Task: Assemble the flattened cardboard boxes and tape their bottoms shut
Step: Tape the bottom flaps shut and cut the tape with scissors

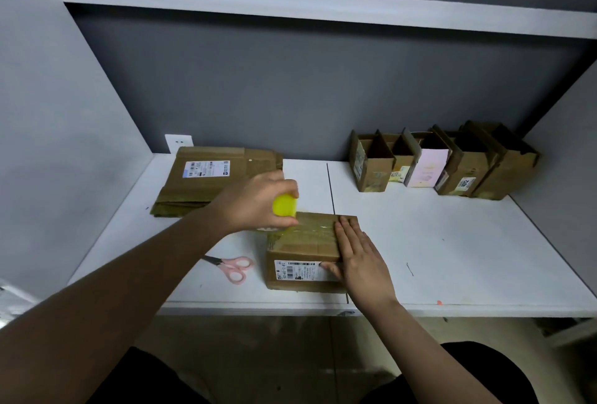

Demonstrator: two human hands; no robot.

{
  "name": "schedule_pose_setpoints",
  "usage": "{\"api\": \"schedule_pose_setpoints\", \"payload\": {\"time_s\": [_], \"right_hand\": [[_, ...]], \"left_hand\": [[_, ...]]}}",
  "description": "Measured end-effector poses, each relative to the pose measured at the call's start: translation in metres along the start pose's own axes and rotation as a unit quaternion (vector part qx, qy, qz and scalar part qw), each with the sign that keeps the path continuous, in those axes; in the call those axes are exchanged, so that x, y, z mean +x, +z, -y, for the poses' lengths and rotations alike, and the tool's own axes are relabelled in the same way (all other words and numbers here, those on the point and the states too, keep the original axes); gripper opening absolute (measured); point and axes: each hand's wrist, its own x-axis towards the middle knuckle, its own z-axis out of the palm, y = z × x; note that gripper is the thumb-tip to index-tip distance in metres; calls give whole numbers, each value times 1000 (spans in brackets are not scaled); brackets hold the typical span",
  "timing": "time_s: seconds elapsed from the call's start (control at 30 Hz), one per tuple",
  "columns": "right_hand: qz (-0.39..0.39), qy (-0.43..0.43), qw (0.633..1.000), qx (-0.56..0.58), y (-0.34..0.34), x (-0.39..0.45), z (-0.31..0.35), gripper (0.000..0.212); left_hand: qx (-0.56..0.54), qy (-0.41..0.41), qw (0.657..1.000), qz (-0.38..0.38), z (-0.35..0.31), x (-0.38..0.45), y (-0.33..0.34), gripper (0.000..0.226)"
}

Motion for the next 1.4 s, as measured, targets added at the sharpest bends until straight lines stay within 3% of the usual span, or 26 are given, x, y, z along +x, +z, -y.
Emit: {"api": "schedule_pose_setpoints", "payload": {"time_s": [0.1, 0.47, 0.73, 0.87, 1.17, 1.4], "right_hand": [[-3, 3, 1000, 4, 2, -2, -1, 78], [-5, 54, 998, -15, -7, 10, 29, 94], [-28, -35, 999, -6, 6, 24, 41, 87], [-31, -44, 998, -16, 1, 28, 39, 75], [-37, -34, 999, -13, 7, 27, 38, 77], [-45, -52, 998, -16, 11, 26, 36, 76]], "left_hand": [[113, -3, 992, 57, 11, -4, -2, 50], [6, -70, 997, 33, 23, -9, 12, 48], [-16, -70, 997, 37, 26, -5, 10, 50], [17, -55, 997, 45, 22, 1, 9, 52], [14, 28, 998, 61, 42, -15, 7, 50], [162, 79, 975, 132, 40, -7, 10, 48]]}}
